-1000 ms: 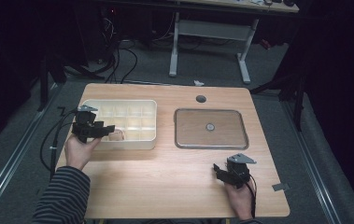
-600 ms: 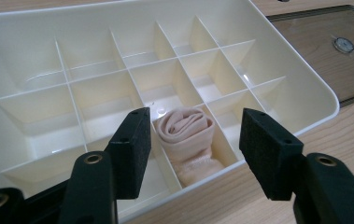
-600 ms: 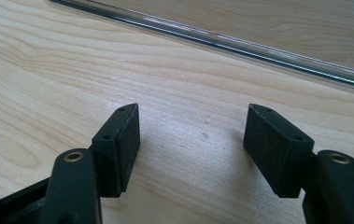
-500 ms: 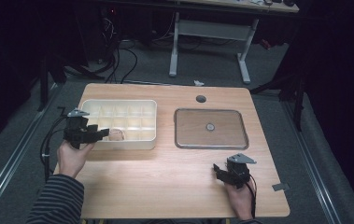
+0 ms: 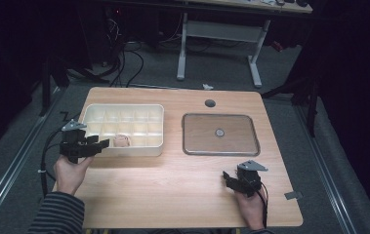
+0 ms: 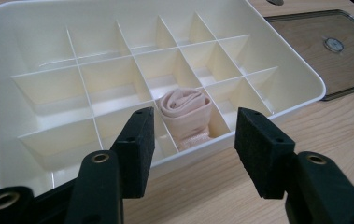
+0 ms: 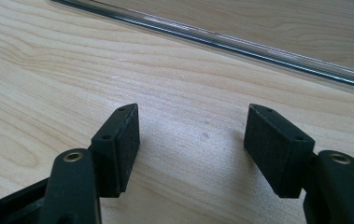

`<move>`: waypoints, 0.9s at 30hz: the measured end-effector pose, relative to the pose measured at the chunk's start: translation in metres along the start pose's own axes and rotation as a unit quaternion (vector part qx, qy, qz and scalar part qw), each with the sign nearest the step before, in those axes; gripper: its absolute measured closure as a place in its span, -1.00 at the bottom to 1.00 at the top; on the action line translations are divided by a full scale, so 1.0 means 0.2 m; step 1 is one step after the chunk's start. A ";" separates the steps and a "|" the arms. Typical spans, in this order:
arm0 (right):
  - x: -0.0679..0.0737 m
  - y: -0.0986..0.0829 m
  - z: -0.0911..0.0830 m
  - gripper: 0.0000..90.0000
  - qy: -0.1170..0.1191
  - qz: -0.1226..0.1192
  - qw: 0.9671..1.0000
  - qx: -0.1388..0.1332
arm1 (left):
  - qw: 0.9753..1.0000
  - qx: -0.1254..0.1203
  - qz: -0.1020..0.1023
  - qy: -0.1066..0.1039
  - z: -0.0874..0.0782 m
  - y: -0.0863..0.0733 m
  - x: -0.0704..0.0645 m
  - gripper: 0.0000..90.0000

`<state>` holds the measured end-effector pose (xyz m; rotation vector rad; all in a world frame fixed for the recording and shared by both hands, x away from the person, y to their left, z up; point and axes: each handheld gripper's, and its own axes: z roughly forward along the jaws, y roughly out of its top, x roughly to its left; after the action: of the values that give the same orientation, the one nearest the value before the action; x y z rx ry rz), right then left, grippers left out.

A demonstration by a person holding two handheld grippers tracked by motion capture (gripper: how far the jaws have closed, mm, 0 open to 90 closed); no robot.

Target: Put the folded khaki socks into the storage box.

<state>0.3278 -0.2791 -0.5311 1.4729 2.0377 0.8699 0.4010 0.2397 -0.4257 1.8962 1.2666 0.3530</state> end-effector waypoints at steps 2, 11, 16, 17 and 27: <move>0.00 0.00 0.00 -0.20 0.000 0.000 1.000 0.000 | 1.000 0.000 0.001 0.000 -0.01 -0.01 0.00 0.07; 0.00 0.00 0.00 -0.20 0.000 0.000 1.000 0.000 | 1.000 -0.013 0.005 -0.004 -0.05 -0.02 -0.04 0.08; 0.00 0.00 0.00 -0.20 0.000 0.000 1.000 0.000 | 1.000 -0.019 0.012 -0.006 -0.06 -0.03 -0.07 0.08; 0.00 0.00 0.00 -0.20 0.000 0.000 1.000 0.000 | 1.000 -0.021 0.013 -0.007 -0.06 -0.03 -0.08 0.08; 0.00 0.00 0.00 -0.20 0.000 0.000 1.000 0.000 | 0.998 -0.020 0.040 -0.039 -0.05 -0.06 -0.13 0.07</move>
<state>0.3278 -0.2791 -0.5311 1.4724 2.0379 0.8702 0.3753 0.2241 -0.4231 1.9112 1.1279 0.3406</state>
